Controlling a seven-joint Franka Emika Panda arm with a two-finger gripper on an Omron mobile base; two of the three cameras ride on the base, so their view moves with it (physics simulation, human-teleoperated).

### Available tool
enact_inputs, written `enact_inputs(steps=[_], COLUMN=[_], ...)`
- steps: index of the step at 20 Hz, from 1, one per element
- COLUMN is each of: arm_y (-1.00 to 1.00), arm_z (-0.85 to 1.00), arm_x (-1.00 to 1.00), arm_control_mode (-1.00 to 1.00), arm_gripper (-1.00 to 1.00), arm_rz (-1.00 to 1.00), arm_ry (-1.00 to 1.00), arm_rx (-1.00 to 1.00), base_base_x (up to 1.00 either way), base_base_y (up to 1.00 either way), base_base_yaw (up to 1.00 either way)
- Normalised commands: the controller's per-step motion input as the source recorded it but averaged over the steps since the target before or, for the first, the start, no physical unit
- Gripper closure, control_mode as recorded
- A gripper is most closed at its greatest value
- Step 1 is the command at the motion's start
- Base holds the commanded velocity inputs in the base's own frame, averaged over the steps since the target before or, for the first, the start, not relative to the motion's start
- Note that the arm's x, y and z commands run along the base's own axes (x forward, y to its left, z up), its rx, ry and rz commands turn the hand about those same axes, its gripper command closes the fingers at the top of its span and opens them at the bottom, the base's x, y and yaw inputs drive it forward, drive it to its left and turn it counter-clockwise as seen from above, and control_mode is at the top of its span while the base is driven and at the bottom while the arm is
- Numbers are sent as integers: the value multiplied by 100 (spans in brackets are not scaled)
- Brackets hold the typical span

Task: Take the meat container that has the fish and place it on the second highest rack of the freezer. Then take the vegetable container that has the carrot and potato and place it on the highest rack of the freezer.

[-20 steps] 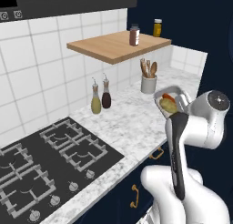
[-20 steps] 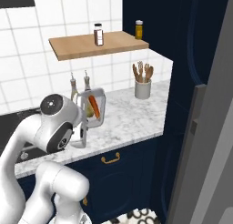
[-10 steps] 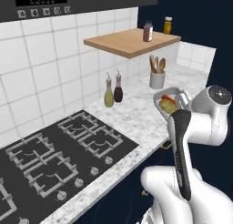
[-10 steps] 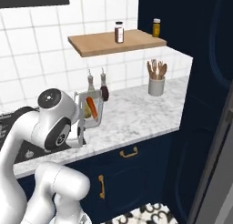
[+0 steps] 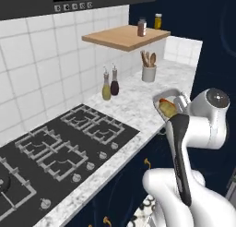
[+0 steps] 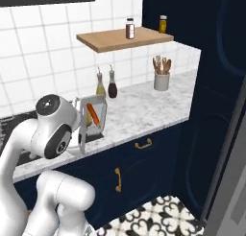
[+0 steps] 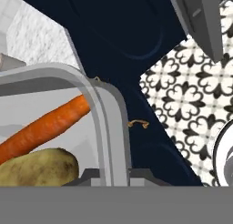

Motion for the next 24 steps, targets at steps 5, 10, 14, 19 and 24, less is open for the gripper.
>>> enact_inputs(steps=[5, 10, 14, 19, 24], arm_y=[0, 0, 0, 0, 0], arm_z=[0, 0, 0, 0, 0], arm_x=[0, 0, 0, 0, 0], arm_control_mode=[100, 100, 100, 100, 100], arm_gripper=[100, 100, 100, 100, 100], arm_rz=[0, 0, 0, 0, 0], arm_ry=[0, 0, 0, 0, 0], arm_rx=[0, 0, 0, 0, 0], base_base_x=[-100, -100, -55, -11, -6], base_base_y=[49, 26, -13, -40, -46], base_base_yaw=[-41, -49, -63, -61, -54])
